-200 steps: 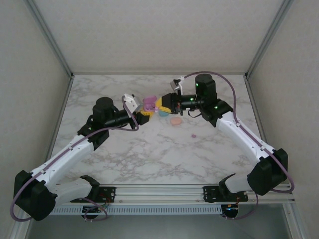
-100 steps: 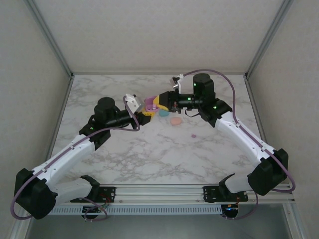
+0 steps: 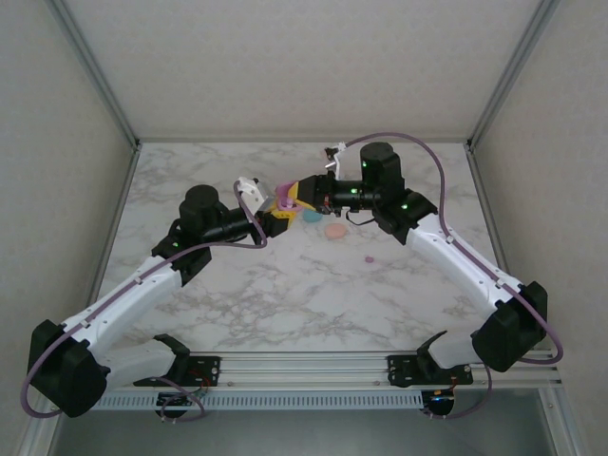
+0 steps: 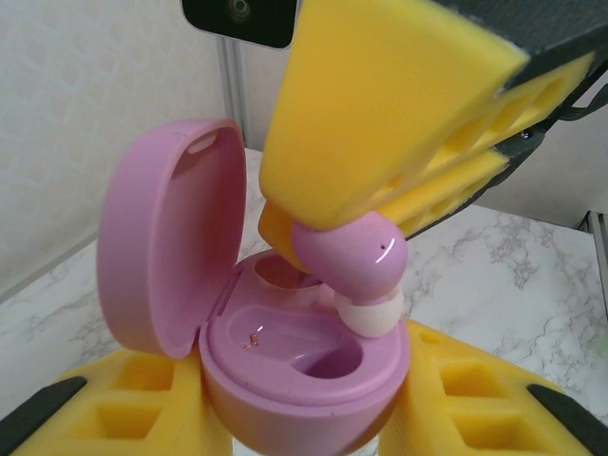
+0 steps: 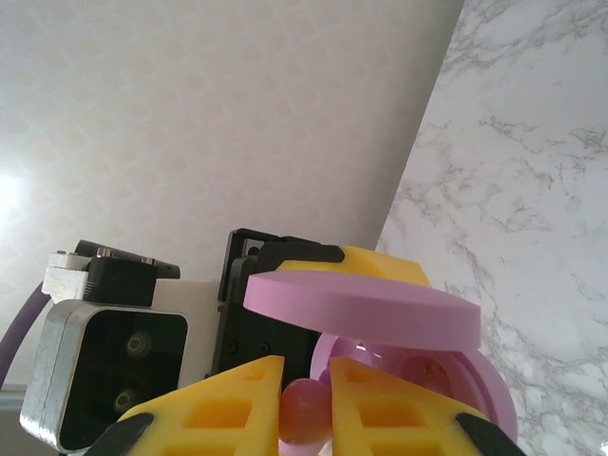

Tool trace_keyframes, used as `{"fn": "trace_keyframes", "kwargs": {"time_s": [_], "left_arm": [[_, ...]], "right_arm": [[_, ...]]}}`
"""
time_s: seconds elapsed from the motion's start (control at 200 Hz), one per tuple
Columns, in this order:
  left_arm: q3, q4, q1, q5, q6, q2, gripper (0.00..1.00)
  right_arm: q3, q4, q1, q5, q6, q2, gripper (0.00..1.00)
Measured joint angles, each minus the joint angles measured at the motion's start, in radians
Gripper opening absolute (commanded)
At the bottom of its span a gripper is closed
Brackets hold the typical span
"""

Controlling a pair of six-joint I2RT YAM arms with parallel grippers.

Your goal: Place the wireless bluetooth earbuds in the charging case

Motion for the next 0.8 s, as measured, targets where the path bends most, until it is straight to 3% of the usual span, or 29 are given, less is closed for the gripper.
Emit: {"fn": "trace_keyframes", "kwargs": {"time_s": [0.796], "left_arm": [[0.000, -0.009, -0.004, 0.003, -0.011, 0.017, 0.37]], "right_arm": [[0.031, -0.077, 0.037, 0.100, -0.070, 0.014, 0.18]]}}
